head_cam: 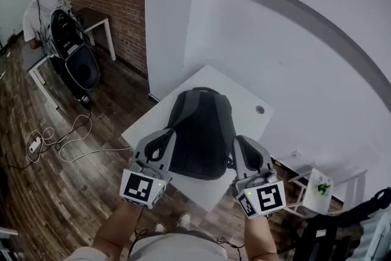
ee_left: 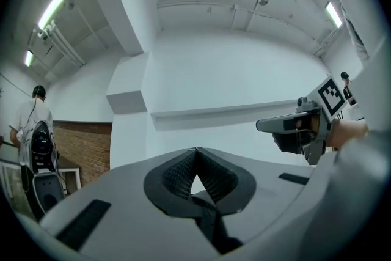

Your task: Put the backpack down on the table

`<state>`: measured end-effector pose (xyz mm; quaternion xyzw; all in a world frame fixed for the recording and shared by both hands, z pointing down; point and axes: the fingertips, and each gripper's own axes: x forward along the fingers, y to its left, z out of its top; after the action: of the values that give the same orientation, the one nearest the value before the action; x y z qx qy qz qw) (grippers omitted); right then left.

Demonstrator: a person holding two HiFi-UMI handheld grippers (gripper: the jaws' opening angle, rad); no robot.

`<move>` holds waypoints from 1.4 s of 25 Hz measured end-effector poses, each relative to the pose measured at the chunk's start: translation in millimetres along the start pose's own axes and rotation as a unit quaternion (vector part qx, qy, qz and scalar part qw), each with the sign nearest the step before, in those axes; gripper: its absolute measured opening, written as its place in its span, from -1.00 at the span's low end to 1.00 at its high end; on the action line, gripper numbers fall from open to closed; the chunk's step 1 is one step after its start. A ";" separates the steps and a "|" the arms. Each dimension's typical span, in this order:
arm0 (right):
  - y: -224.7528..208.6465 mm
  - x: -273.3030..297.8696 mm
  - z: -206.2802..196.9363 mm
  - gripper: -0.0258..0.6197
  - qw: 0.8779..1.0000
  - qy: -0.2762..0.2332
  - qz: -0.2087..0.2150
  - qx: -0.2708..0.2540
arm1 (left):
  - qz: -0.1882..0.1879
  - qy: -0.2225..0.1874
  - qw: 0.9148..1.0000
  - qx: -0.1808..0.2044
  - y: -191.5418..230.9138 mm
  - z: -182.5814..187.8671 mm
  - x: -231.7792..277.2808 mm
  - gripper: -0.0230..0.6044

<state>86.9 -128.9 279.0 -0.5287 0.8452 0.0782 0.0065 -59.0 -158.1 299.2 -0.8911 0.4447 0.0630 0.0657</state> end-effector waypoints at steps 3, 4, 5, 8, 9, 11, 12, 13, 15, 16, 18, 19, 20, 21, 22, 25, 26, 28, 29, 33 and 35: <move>1.5 -8.6 5.3 -0.78 1.000 -0.004 0.003 0.000 | 0.010 0.005 1.000 0.003 7.7 7.7 -16.3 -0.87; 2.4 -10.9 6.4 -0.78 1.000 -0.005 0.004 0.001 | 0.012 0.008 1.000 0.003 10.1 8.9 -21.2 -0.87; 3.3 -13.5 7.5 -0.78 1.000 -0.006 0.003 0.002 | 0.013 0.011 1.000 0.002 11.6 10.1 -25.8 -0.87; 5.4 -23.2 10.9 -0.78 1.000 -0.010 0.001 0.009 | 0.015 0.009 1.000 -0.002 11.9 16.1 -36.3 -0.87; 6.1 -26.3 11.6 -0.78 1.000 -0.011 0.000 0.010 | 0.015 0.007 1.000 -0.004 11.0 18.9 -39.1 -0.87; 8.2 -31.1 12.5 -0.78 1.000 -0.012 0.000 0.011 | 0.011 0.003 1.000 -0.003 8.3 23.7 -44.6 -0.87; 9.7 -32.9 12.9 -0.78 1.000 -0.013 0.001 0.011 | 0.009 0.002 1.000 0.000 7.0 25.3 -47.7 -0.87; 11.2 -34.4 13.3 -0.78 1.000 -0.014 0.001 0.008 | 0.008 0.002 1.000 0.003 6.6 26.8 -51.1 -0.87; 13.0 -36.9 13.8 -0.78 1.000 -0.014 -0.001 0.004 | 0.011 0.000 1.000 0.004 8.1 29.8 -57.3 -0.87; 12.8 -37.9 13.6 -0.78 1.000 -0.015 -0.004 0.004 | 0.014 -0.002 1.000 0.002 9.1 31.4 -59.2 -0.87; 10.9 -39.5 12.4 -0.78 1.000 -0.015 -0.013 0.007 | 0.014 -0.005 1.000 0.001 9.4 33.4 -60.0 -0.87; 10.0 -40.2 11.7 -0.78 1.000 -0.015 -0.017 0.007 | 0.013 -0.006 1.000 0.002 9.0 33.5 -59.6 -0.87; 9.8 -41.2 11.2 -0.78 1.000 -0.016 -0.021 0.008 | 0.013 -0.006 1.000 0.002 9.0 33.1 -59.7 -0.87; 10.3 -42.9 10.8 -0.78 1.000 -0.016 -0.024 0.008 | 0.014 -0.007 1.000 0.001 9.5 32.5 -60.7 -0.87; 11.4 -45.1 10.4 -0.78 0.999 -0.016 -0.026 0.009 | 0.017 -0.007 1.000 -0.002 10.3 31.6 -62.6 -0.87; 15.5 -49.7 9.3 -0.78 0.999 -0.014 -0.029 0.008 | 0.022 -0.007 1.000 -0.009 12.7 28.8 -67.6 -0.87; 16.7 -49.6 9.0 -0.78 0.999 -0.014 -0.029 0.008 | 0.022 -0.007 1.000 -0.010 13.5 27.9 -68.2 -0.87; 18.6 -49.0 7.5 -0.78 0.999 -0.013 -0.030 0.011 | 0.022 -0.004 1.000 -0.011 14.4 25.2 -69.4 -0.87; 19.6 -48.9 6.3 -0.78 0.999 -0.011 -0.030 0.012 | 0.022 -0.002 1.000 -0.012 14.8 24.1 -70.5 -0.87; 27.5 -51.7 4.6 -0.79 0.999 -0.008 -0.029 0.017 | 0.024 0.000 1.000 -0.013 15.5 24.3 -79.1 -0.87; 30.9 -55.1 4.9 -0.79 0.999 -0.009 -0.029 0.018 | 0.024 0.001 1.000 -0.015 13.8 24.5 -83.5 -0.87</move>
<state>83.3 -65.8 283.2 -0.5520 0.8308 0.0672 0.0258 -121.2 -96.6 288.6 -0.8812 0.4647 0.0702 0.0503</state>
